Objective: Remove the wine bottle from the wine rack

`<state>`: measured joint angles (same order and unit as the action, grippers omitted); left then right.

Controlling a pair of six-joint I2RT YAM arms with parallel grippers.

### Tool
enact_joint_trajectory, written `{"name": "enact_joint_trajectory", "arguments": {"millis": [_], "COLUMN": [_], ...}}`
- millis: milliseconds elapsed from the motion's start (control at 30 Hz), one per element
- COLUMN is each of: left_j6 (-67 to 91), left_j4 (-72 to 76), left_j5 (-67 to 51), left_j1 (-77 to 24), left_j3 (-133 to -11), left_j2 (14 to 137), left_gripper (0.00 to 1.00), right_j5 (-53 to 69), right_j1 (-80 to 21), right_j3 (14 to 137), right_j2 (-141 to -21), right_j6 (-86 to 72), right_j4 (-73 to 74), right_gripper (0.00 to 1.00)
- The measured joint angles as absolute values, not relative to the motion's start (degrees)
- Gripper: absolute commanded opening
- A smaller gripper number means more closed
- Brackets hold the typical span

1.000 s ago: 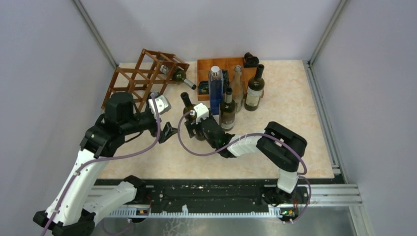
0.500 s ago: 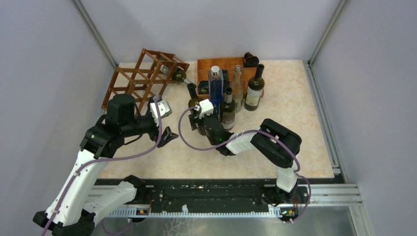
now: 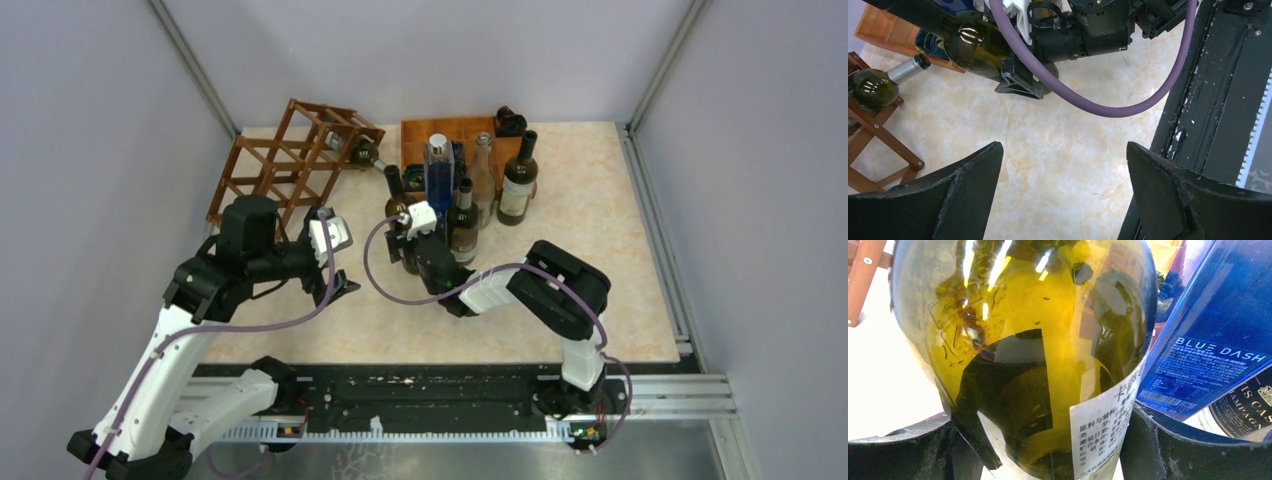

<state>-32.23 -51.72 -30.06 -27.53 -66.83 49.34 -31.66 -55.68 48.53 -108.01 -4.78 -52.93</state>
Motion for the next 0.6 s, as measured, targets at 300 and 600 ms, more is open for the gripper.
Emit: {"name": "enact_joint_trajectory", "arguments": {"millis": [300,600], "left_j6": [-34.2,-34.7], "left_j4": [-52.0,-52.0], "left_j5": [-30.1,-30.5], "left_j1": [-27.5,-27.5], "left_j3": [-66.7,-66.7], "left_j2": [49.4,50.0], "left_gripper": [0.99,0.99], "right_j5": [-31.0,-30.1], "right_j1": [-55.6,-56.4], "right_j3": [47.0,45.6], "right_j2": [-106.4,-102.3], "right_j6": [-6.9,-7.7], "right_j4": [-53.6,-53.4], "right_gripper": [0.99,0.99]}}
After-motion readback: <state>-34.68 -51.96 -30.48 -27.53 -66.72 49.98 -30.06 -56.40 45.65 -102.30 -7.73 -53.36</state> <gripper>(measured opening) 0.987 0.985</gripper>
